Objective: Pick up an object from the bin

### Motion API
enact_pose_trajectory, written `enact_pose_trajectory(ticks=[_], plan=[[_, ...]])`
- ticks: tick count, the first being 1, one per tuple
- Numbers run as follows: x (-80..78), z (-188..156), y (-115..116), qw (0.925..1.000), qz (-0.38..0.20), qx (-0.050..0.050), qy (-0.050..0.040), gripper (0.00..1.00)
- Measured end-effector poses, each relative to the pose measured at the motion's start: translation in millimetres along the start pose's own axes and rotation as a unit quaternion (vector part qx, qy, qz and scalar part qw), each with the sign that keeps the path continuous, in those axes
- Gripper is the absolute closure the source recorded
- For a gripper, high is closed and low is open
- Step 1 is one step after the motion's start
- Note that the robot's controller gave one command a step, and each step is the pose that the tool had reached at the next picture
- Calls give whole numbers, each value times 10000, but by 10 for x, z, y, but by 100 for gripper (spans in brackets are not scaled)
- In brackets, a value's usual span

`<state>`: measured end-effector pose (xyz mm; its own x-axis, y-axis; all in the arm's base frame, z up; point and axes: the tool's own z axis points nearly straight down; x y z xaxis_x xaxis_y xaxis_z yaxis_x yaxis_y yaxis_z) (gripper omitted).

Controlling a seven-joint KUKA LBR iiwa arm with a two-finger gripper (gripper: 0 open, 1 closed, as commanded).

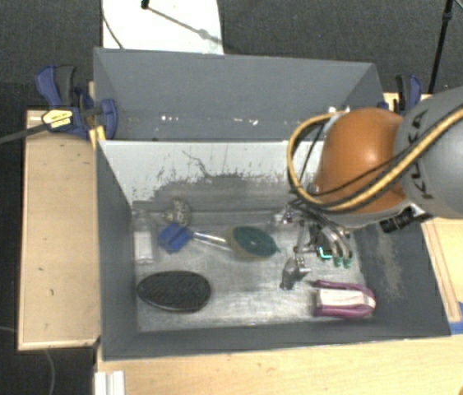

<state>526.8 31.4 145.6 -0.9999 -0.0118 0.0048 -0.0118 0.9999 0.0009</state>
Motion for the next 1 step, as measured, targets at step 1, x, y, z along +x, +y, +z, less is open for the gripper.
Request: enact_pose_trajectory(ticks=[1], plan=[[-449, 743, 423, 9997, 245, -11, -73, 0]])
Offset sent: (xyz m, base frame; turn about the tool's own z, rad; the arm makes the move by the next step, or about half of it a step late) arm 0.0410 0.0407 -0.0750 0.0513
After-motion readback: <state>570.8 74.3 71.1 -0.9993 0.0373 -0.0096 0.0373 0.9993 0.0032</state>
